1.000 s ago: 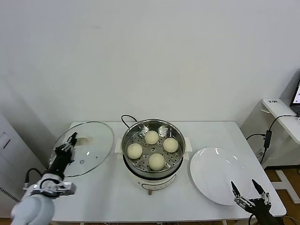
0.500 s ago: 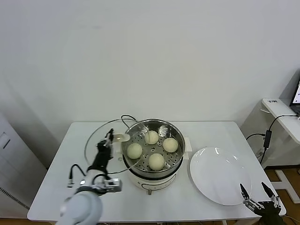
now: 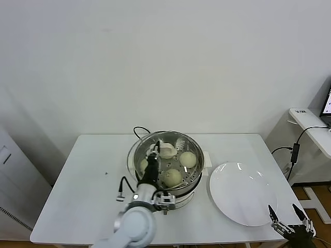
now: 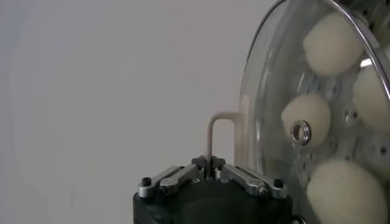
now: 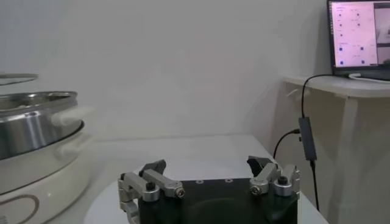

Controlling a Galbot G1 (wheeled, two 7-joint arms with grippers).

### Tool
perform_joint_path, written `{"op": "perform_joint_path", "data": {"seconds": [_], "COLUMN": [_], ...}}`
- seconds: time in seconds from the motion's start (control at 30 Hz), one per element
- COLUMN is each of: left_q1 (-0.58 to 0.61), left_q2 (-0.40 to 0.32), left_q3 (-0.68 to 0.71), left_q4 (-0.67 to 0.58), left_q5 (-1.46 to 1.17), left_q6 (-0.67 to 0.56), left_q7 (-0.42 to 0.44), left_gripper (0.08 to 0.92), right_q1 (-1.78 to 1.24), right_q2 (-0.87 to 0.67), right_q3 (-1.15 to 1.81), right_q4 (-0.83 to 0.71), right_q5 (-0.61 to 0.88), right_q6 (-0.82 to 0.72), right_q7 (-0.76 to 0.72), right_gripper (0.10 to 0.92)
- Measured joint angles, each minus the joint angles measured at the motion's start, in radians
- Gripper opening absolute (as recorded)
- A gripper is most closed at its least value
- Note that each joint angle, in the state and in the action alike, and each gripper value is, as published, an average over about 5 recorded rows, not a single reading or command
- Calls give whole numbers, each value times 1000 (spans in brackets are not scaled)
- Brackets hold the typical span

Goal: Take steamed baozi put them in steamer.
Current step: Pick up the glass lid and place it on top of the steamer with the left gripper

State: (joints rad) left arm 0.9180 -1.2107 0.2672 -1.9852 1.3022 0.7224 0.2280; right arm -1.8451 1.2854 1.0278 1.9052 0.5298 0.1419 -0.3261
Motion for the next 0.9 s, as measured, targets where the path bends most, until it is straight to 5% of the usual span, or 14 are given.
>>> {"op": "perform_joint_path", "data": {"seconds": [0.9], "left_q1": [-96], "left_q2": [-49], "left_q3": [73], "left_q4": [147], "left_q5": [22], "left_q6": [14], "left_q7": [7], "left_gripper": [118], "right_q1": [6], "right_q2": [3], "right_q3": [-13], "right_q4": [17], "right_q5": [-11], "right_q6": [-1], "right_q7": [-6], "right_gripper": [823]}}
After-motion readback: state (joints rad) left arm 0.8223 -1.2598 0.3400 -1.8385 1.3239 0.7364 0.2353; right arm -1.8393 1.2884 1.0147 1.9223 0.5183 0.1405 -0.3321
